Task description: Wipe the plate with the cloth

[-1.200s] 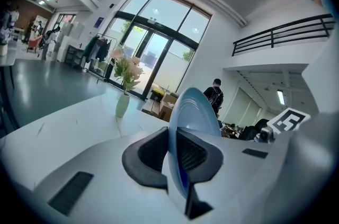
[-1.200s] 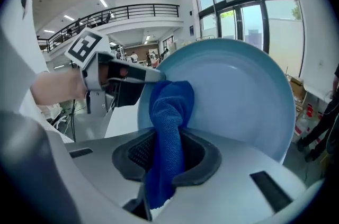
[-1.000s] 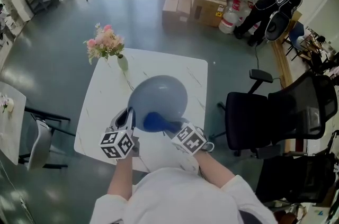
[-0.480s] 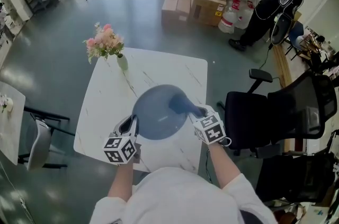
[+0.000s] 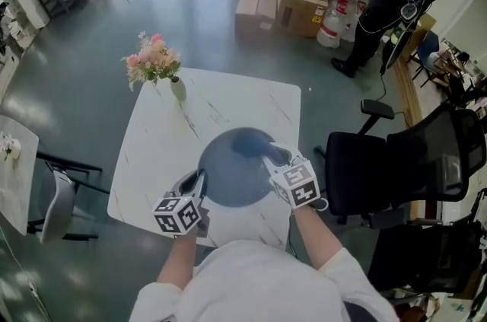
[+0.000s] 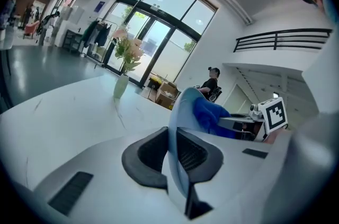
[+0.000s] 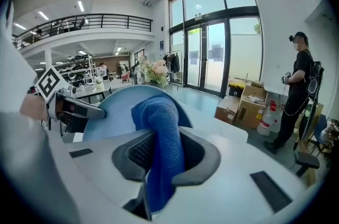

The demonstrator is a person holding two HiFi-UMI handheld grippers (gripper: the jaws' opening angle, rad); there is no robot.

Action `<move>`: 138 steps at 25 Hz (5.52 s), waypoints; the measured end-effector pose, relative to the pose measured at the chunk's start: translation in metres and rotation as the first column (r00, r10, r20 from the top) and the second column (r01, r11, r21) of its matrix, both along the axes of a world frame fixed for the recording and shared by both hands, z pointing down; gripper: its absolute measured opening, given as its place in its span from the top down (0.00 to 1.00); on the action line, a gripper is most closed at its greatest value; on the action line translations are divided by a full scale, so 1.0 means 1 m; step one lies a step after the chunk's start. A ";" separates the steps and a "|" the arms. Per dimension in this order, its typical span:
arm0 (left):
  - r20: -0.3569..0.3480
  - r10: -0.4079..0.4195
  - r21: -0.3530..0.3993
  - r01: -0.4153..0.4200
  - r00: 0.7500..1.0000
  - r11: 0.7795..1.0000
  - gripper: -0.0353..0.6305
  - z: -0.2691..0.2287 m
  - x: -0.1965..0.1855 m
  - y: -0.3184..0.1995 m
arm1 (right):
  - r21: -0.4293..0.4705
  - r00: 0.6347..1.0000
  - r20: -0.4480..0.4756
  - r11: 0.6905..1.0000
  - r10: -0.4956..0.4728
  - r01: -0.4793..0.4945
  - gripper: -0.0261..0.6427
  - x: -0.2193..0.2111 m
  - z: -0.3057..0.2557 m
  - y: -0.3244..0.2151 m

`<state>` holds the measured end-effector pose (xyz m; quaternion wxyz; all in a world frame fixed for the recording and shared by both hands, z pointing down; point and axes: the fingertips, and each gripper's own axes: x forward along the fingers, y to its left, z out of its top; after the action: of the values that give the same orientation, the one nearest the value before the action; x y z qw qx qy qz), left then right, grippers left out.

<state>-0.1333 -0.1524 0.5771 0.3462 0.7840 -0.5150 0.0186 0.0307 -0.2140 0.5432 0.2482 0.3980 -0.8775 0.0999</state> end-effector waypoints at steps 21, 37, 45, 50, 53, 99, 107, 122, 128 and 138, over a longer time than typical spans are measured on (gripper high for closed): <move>-0.209 -0.215 -0.183 0.177 0.954 0.967 0.88 0.054 -0.032 -0.040 | 0.104 0.974 0.224 0.993 0.034 -0.059 0.82 0.006 -0.032 0.019; -0.197 -0.309 -0.379 0.218 0.930 0.900 0.88 0.124 -0.035 -0.052 | 0.037 0.972 0.213 0.993 0.103 -0.113 0.82 0.025 -0.009 0.029; -0.192 -0.353 -0.440 0.241 0.916 0.865 0.88 0.144 -0.039 -0.052 | 0.027 0.974 0.193 0.991 0.122 -0.130 0.82 0.032 -0.004 0.029; -0.187 -0.369 -0.473 0.246 0.910 0.846 0.88 0.153 -0.040 -0.053 | 0.025 0.973 0.193 0.991 0.125 -0.132 0.82 0.031 -0.004 0.028; -0.169 -0.373 -0.485 0.253 0.912 0.837 0.88 0.157 -0.040 -0.052 | 0.026 0.974 0.192 0.991 0.123 -0.130 0.82 0.032 -0.004 0.028; 0.068 -0.145 -0.124 0.153 0.987 0.981 0.87 0.071 -0.049 -0.053 | 0.018 0.972 0.225 0.997 0.069 -0.075 0.82 0.009 -0.004 0.043; 0.089 -0.056 0.049 0.052 0.994 0.997 0.89 0.006 -0.024 -0.041 | 0.026 0.971 0.231 0.997 0.058 -0.066 0.82 0.004 -0.007 0.048; 0.210 0.023 0.183 -0.063 0.977 0.981 0.89 -0.039 0.009 0.013 | 0.013 0.970 0.243 0.999 0.030 -0.034 0.82 -0.002 -0.002 0.063; 0.185 0.021 0.167 -0.053 0.982 0.985 0.89 -0.033 0.016 0.038 | -0.003 0.969 0.246 1.000 0.013 -0.013 0.82 -0.004 0.005 0.074; 0.185 0.028 0.178 -0.062 0.982 0.982 0.89 -0.034 0.018 0.060 | -0.036 0.973 0.232 0.999 -0.010 0.019 0.82 0.002 0.021 0.098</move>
<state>-0.1149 -0.0923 0.5435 0.2237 0.8190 -0.5259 0.0504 0.0326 -0.1162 0.5641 0.1524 0.3724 -0.9013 0.1607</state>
